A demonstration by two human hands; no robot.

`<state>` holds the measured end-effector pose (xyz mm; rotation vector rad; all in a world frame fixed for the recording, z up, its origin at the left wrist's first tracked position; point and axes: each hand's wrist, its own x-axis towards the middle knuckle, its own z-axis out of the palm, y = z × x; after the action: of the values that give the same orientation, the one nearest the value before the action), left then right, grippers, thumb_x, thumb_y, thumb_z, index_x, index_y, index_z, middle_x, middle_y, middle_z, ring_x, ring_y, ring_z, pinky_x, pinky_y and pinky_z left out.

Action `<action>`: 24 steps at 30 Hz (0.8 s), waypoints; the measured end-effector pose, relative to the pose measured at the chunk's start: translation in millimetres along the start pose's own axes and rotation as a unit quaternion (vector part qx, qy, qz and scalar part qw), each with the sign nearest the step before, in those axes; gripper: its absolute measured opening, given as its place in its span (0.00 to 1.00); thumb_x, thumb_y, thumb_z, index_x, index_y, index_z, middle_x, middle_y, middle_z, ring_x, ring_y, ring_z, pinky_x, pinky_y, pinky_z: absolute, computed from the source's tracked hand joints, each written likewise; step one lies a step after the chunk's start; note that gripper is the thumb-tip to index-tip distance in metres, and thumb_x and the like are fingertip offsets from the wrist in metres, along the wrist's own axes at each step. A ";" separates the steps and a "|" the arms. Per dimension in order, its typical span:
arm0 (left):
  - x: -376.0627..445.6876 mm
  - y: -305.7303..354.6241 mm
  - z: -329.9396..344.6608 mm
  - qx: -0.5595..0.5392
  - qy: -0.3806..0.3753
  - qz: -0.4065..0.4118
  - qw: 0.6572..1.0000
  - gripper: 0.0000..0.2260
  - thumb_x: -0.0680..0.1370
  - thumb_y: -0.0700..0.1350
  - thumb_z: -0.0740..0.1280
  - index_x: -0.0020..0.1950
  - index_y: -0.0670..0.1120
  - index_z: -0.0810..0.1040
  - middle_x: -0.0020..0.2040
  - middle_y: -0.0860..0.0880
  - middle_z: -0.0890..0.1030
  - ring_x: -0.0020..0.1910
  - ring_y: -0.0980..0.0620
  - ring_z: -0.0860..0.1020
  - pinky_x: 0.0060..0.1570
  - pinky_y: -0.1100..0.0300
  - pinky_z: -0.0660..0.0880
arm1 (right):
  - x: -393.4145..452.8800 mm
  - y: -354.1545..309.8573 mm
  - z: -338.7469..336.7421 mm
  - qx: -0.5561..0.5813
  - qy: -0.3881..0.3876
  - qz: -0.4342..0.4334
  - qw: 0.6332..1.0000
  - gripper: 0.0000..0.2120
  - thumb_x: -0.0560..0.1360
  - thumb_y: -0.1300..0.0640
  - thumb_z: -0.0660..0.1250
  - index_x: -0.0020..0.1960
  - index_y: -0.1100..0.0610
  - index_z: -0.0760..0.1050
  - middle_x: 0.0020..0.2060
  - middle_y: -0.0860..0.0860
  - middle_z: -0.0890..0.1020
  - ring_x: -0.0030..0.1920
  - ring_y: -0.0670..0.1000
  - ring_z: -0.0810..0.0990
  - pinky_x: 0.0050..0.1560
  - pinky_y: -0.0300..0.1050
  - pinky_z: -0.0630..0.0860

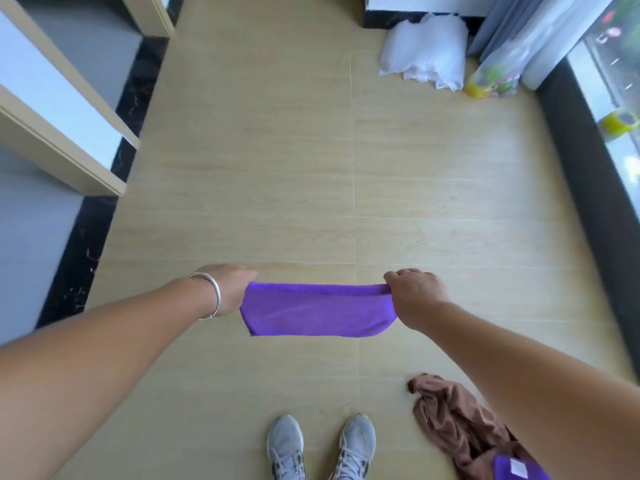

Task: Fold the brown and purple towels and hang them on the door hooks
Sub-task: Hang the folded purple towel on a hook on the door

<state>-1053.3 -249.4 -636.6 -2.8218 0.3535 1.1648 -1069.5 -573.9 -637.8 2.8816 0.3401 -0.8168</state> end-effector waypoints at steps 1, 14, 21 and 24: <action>-17.3 -2.9 -20.8 -0.010 0.004 -0.001 1.000 0.13 0.72 0.35 0.53 0.49 0.49 0.72 0.48 0.50 0.78 0.46 0.45 0.78 0.43 0.53 0.75 | -14.1 2.3 -24.4 -0.002 0.006 0.000 1.000 0.16 0.75 0.62 0.58 0.61 0.51 0.70 0.57 0.49 0.77 0.61 0.52 0.74 0.58 0.44 0.68; -231.3 -6.2 -273.9 -0.123 0.144 -0.027 0.982 0.10 0.73 0.37 0.52 0.45 0.50 0.68 0.42 0.52 0.73 0.39 0.49 0.70 0.37 0.57 0.69 | -160.9 37.5 -352.6 0.019 0.042 -0.019 0.999 0.22 0.75 0.64 0.52 0.63 0.49 0.72 0.57 0.50 0.77 0.56 0.54 0.76 0.45 0.44 0.68; -309.7 2.9 -379.5 -0.068 0.214 -0.011 0.974 0.07 0.75 0.40 0.56 0.42 0.48 0.72 0.38 0.50 0.75 0.36 0.49 0.70 0.35 0.58 0.64 | -228.0 60.5 -476.7 -0.001 0.068 0.000 0.998 0.21 0.74 0.66 0.52 0.63 0.55 0.74 0.58 0.54 0.76 0.56 0.55 0.74 0.50 0.45 0.71; -340.6 8.4 -420.9 -0.050 0.240 -0.003 0.969 0.08 0.76 0.40 0.55 0.40 0.48 0.70 0.37 0.51 0.72 0.37 0.49 0.68 0.36 0.58 0.62 | -253.9 71.4 -513.4 -0.008 0.113 0.010 0.993 0.21 0.73 0.67 0.54 0.60 0.55 0.77 0.56 0.53 0.80 0.56 0.55 0.79 0.47 0.44 0.73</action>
<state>-999.8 -257.6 -97.9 -3.1660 0.3165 0.4913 -1004.5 -595.2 -64.6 2.9627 0.3377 -0.4812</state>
